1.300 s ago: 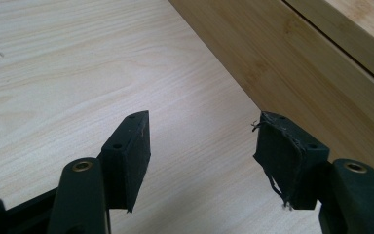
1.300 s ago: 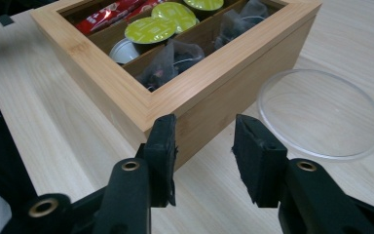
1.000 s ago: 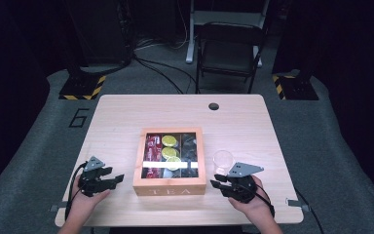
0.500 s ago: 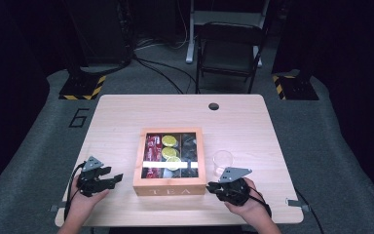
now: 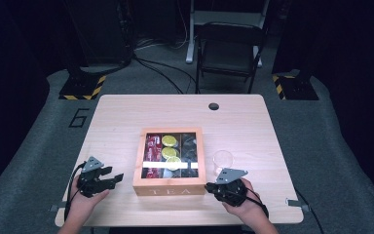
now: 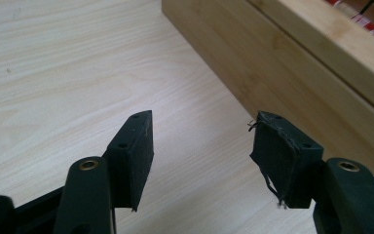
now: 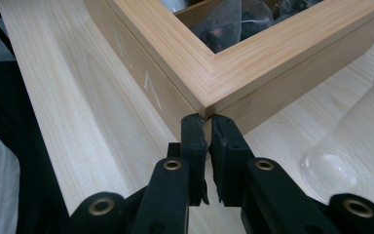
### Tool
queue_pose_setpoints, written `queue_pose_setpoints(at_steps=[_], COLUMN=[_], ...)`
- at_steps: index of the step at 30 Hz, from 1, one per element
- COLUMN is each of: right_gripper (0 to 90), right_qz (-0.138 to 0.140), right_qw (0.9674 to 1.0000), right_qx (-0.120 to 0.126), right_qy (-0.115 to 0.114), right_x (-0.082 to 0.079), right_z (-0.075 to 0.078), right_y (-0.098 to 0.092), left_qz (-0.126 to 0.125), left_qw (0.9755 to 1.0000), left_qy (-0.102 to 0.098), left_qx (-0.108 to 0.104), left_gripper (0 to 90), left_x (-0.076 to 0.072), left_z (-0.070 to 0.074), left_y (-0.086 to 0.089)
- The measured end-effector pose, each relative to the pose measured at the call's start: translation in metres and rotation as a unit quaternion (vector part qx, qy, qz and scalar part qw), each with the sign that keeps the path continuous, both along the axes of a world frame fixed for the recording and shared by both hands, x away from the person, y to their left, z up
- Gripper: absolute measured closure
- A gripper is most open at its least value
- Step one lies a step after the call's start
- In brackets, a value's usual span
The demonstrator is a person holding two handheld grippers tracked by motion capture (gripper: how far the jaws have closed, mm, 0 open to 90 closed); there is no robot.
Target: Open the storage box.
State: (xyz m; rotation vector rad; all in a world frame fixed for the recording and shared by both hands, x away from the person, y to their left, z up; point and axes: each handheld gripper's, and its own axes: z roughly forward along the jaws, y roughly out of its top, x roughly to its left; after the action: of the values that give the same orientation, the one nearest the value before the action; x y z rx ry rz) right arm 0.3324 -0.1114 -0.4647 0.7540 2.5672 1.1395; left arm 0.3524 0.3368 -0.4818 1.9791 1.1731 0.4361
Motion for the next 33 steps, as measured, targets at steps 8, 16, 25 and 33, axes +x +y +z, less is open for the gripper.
queue_pose_setpoints(at_steps=[8, 16, 25, 33], right_gripper=[84.0, 83.8, 83.5, 83.3], right_qz=[-0.008, -0.019, -0.022, -0.023], right_qw=[0.9998, 0.9976, 0.9971, 0.9972], right_qx=[0.017, 0.066, 0.072, 0.071], right_qy=[0.002, -0.004, -0.010, -0.007], right_x=[0.000, 0.001, 0.005, 0.006], right_z=[0.005, 0.019, 0.023, 0.024], right_y=[-0.002, -0.006, -0.002, -0.001], left_qz=[-0.020, -0.039, -0.066, -0.081], left_qw=[0.9998, 0.9987, 0.9963, 0.9948], left_qy=[-0.009, -0.030, -0.052, -0.060], left_qx=[-0.003, -0.012, -0.014, -0.015], left_gripper=[42.5, 45.2, 45.2, 45.1], left_x=[-0.006, -0.017, -0.033, -0.038], left_z=[0.005, 0.014, 0.027, 0.033], left_y=[-0.010, -0.018, -0.032, -0.056])
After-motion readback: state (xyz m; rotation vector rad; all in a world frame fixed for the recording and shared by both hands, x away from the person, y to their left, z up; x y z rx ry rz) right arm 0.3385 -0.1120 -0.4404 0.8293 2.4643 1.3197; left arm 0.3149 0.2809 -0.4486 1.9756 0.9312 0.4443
